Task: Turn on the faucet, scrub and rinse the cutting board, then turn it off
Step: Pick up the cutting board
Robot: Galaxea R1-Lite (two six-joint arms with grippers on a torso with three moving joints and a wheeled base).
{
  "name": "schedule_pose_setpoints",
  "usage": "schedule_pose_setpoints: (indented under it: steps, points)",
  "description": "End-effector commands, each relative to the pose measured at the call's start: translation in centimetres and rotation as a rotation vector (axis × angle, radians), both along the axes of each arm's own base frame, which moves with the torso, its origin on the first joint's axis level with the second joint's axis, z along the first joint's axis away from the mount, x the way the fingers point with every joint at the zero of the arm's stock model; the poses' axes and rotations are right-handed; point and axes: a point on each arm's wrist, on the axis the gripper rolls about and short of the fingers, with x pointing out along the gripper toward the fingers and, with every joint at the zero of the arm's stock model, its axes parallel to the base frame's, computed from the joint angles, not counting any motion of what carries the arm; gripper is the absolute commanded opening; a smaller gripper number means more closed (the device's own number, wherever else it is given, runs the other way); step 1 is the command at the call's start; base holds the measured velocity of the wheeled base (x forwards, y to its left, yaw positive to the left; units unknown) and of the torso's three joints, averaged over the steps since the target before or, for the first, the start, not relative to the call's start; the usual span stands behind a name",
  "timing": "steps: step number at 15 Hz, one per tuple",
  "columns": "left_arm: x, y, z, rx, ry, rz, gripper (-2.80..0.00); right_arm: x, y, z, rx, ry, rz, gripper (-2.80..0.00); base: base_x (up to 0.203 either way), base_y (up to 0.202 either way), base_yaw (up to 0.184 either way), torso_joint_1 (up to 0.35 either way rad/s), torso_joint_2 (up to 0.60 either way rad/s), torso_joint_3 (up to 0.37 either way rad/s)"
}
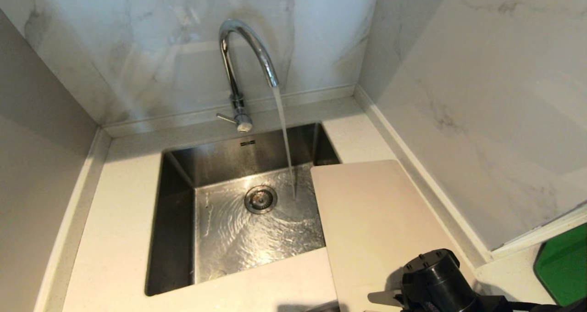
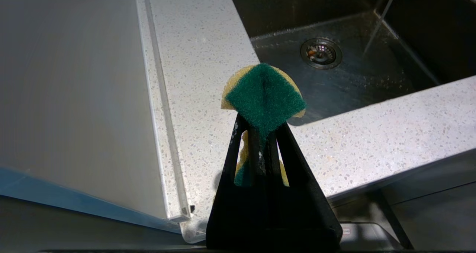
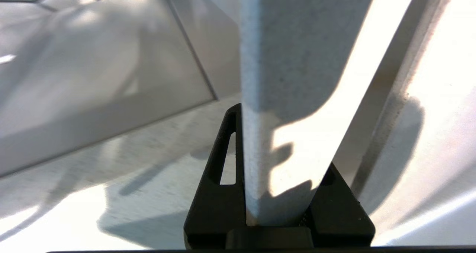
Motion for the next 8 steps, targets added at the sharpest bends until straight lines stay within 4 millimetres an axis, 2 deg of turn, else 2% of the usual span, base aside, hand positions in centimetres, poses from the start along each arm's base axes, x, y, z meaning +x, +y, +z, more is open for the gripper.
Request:
schedule_pose_setpoints:
  steps: [1, 5, 8]
  points:
    - [0.0, 0.0, 0.0, 0.001, 0.001, 0.000, -2.80, 0.1, -0.4, 1.0, -0.008, -0.046, 0.017, -2.80, 0.000, 0.000, 0.000, 0.000, 0.00, 0.000]
    - [0.0, 0.0, 0.0, 0.000, 0.001, 0.000, -2.80, 0.5, -1.4, 2.2, -0.023, -0.106, 0.013, -2.80, 0.000, 0.000, 0.000, 0.000, 0.00, 0.000]
    - [0.0, 0.0, 0.0, 0.000, 0.001, 0.001, -2.80, 0.7, -2.9, 3.5, -0.052, -0.165, -0.005, -2.80, 0.000, 0.000, 0.000, 0.000, 0.00, 0.000]
